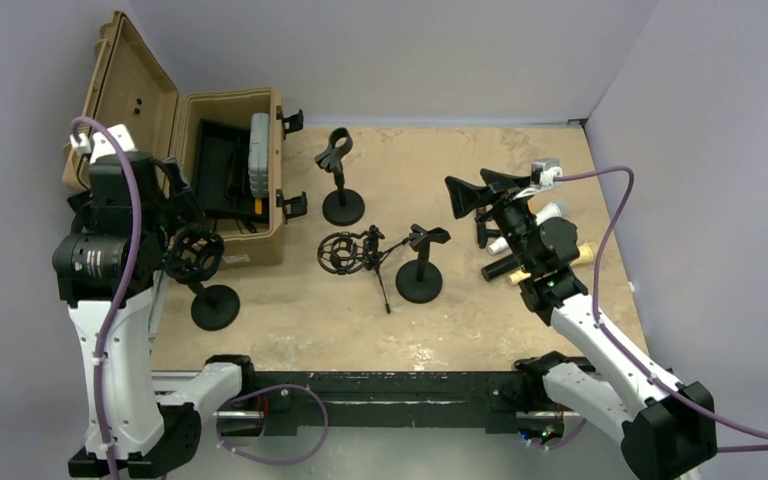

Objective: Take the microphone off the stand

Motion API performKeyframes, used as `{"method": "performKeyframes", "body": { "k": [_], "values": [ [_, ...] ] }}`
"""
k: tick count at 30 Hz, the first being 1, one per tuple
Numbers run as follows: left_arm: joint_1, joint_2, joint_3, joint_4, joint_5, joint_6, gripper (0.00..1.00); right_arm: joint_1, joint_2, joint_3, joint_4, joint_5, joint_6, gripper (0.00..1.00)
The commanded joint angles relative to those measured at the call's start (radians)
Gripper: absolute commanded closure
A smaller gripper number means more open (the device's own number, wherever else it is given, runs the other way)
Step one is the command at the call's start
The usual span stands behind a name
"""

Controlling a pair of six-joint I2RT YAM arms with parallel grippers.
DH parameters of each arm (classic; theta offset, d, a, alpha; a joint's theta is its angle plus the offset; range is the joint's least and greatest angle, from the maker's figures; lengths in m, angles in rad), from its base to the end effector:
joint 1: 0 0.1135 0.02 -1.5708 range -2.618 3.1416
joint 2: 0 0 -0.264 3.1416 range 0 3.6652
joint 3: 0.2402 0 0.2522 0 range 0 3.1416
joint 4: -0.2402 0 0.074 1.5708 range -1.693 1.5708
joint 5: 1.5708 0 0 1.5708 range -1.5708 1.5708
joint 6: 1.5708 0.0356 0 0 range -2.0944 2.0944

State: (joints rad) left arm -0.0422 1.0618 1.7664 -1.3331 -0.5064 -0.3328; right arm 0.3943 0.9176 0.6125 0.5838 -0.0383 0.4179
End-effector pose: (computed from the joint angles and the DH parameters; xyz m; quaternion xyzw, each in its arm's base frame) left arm 0.1248 0.0120 0.4866 -0.2374 0.8371 0.1374 0.4733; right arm 0.1994 0.0845 0.3369 -0.0082 0.6021 0.3260 0.7288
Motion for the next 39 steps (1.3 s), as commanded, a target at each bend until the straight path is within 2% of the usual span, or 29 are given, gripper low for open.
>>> {"method": "performKeyframes", "body": {
  "k": [1,6,12,20,26,39],
  "values": [
    [0.114,-0.098,-0.07,0.008,-0.031,-0.049,0.0,0.031,-0.007,-0.009,0.058,0.035,-0.021,0.06],
    [0.203,-0.174,-0.181,0.042,-0.053,-0.075,0.05,0.058,0.007,-0.002,0.05,0.057,-0.025,0.06],
    [0.24,-0.235,-0.279,0.064,-0.053,-0.132,0.11,0.081,0.015,-0.002,0.053,0.07,-0.026,0.06],
    [0.299,-0.175,-0.294,0.041,0.067,-0.196,0.23,0.102,0.024,0.0,0.054,0.091,-0.025,0.05],
    [0.314,-0.152,-0.279,-0.031,0.072,-0.289,0.34,0.115,0.031,0.001,0.057,0.104,-0.025,0.05],
    [0.348,-0.132,-0.305,-0.064,0.063,-0.37,0.37,0.127,0.032,0.0,0.055,0.123,-0.026,0.05]
  ]
}}
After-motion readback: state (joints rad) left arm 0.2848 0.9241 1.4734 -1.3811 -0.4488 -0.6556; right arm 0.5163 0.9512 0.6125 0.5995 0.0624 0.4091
